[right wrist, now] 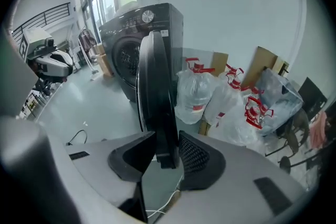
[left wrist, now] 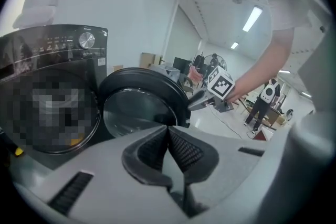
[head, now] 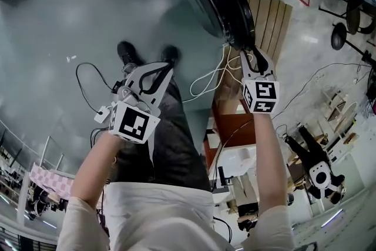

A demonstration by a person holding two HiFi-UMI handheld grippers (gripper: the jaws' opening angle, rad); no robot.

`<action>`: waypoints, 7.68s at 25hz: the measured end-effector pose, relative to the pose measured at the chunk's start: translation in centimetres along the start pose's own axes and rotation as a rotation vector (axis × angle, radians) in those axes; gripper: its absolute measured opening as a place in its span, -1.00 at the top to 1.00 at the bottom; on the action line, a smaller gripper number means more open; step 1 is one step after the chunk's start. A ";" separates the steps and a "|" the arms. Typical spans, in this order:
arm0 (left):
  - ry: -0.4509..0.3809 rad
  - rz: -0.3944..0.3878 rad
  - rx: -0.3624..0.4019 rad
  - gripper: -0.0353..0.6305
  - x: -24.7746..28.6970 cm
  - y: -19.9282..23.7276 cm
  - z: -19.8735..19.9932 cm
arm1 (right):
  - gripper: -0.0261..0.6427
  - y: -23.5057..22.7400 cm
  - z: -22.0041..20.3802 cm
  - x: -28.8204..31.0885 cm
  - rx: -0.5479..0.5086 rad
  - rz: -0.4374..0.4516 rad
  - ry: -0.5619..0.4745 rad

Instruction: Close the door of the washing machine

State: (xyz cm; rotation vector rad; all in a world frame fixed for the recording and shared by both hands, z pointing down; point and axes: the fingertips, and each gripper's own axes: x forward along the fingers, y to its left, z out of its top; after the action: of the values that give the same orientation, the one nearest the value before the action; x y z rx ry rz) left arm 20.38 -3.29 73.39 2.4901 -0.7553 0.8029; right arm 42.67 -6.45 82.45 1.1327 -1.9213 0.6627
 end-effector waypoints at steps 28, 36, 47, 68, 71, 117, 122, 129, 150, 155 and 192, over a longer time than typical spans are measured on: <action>-0.001 0.050 -0.083 0.87 -7.2 4.8 -6.5 | 0.61 14.0 -0.7 2.6 -0.019 0.087 0.082; 0.002 0.078 -0.110 0.87 -10.7 7.0 -9.1 | 0.54 21.1 0.6 3.9 0.023 0.142 0.086; -0.007 0.136 -0.153 0.87 -14.5 10.2 -11.6 | 0.44 29.9 4.1 6.3 0.057 0.258 0.102; -0.058 0.291 -0.237 0.87 -21.6 19.2 -15.0 | 0.45 39.9 17.1 10.3 -0.029 0.380 -0.009; -0.070 0.308 -0.243 0.87 -22.5 20.3 -14.8 | 0.49 40.5 19.3 10.7 -0.030 0.371 -0.033; -0.163 0.433 -0.331 0.87 -27.8 33.2 -12.3 | 0.83 39.0 43.3 22.5 -0.025 0.125 -0.329; -0.145 0.437 -0.341 0.87 -28.5 33.6 -13.6 | 0.83 38.8 43.7 22.6 -0.011 0.115 -0.323; -0.139 0.444 -0.342 0.87 -29.4 33.8 -14.7 | 0.84 39.2 43.5 23.2 0.021 0.083 -0.322; -0.162 0.437 -0.242 0.87 -38.7 29.3 -4.9 | 0.83 40.3 48.7 5.1 -0.106 0.132 -0.371; -0.168 0.487 -0.294 0.87 -44.7 28.1 0.3 | 0.83 40.5 50.5 -4.3 -0.157 0.149 -0.380; -0.465 0.599 -0.143 0.87 -59.2 14.6 23.2 | 0.83 33.7 53.2 -38.3 -0.230 0.239 -0.674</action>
State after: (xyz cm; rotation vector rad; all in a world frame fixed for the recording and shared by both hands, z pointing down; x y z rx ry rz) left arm -19.72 -5.14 21.99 2.3532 -1.7057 0.3124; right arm 4.30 -12.79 19.86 1.0673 -2.6520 0.1652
